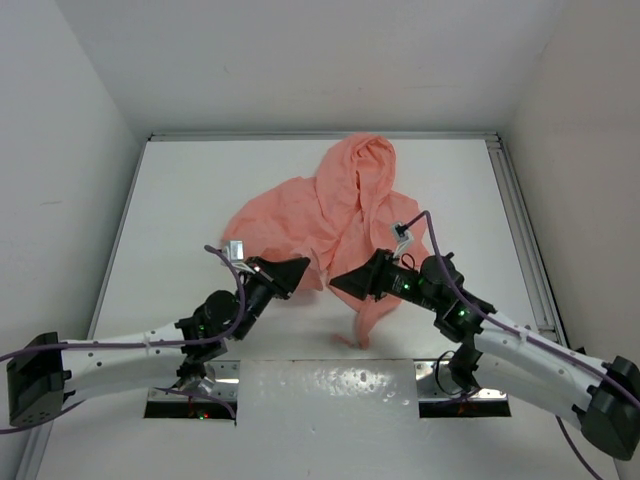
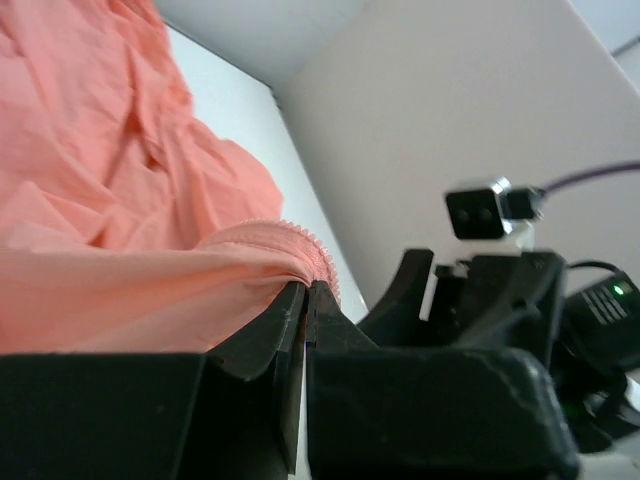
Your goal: Zip up the jacket
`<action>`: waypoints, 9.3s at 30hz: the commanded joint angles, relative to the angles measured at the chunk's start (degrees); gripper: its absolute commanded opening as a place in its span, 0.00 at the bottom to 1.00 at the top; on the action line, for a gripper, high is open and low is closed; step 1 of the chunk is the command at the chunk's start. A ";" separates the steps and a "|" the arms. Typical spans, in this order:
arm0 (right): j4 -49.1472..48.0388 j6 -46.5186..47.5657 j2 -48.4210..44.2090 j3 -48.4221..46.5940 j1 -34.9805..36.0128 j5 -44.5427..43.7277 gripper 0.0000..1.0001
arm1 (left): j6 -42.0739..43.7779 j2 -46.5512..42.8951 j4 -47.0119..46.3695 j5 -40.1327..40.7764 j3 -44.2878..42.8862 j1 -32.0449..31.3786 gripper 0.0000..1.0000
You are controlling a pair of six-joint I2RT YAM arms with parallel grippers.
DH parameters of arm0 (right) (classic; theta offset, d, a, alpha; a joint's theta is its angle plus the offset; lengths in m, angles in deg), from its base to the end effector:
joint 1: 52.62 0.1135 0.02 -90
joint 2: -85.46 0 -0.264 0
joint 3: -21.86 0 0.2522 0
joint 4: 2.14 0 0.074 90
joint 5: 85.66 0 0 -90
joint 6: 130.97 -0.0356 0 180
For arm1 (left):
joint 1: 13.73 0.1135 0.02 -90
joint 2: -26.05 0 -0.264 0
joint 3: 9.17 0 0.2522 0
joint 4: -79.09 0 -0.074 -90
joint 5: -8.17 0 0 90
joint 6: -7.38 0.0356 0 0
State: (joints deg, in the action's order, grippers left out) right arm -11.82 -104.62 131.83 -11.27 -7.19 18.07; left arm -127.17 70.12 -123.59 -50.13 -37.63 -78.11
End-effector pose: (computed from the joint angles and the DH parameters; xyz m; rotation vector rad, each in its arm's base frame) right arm 0.1285 0.1425 0.2401 0.0885 1.9084 1.5856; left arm 0.0933 -0.1512 0.2421 -0.2161 1.5581 -1.1320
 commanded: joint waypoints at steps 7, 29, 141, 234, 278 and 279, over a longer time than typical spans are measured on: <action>27.71 10.13 -1.99 -4.44 0.10 -1.70 0.18 | 6.67 1.80 -0.57 12.33 -4.81 0.13 0.00; 45.33 4.25 8.73 -4.18 18.89 -23.31 0.54 | 11.33 2.42 0.94 8.29 -4.99 0.31 0.00; -16.29 23.05 4.96 -3.56 1.07 -0.20 0.00 | 4.13 -4.43 0.85 -9.56 -3.85 4.61 0.00; -13.74 23.41 4.43 -4.70 1.06 -1.43 0.00 | 4.92 -1.97 -0.55 -9.29 -3.58 4.09 0.00; -2.13 20.94 6.36 -9.36 1.86 -6.71 0.00 | 10.28 4.44 -5.21 1.26 -5.08 -0.04 0.00; -2.13 21.03 6.36 -9.45 1.86 -6.71 0.00 | 10.19 4.79 -5.21 1.08 -5.16 0.04 0.00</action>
State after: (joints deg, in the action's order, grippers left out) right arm -12.24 -84.47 138.17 -17.98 -5.61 11.80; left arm -117.58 74.56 -125.58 -48.38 -41.32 -77.45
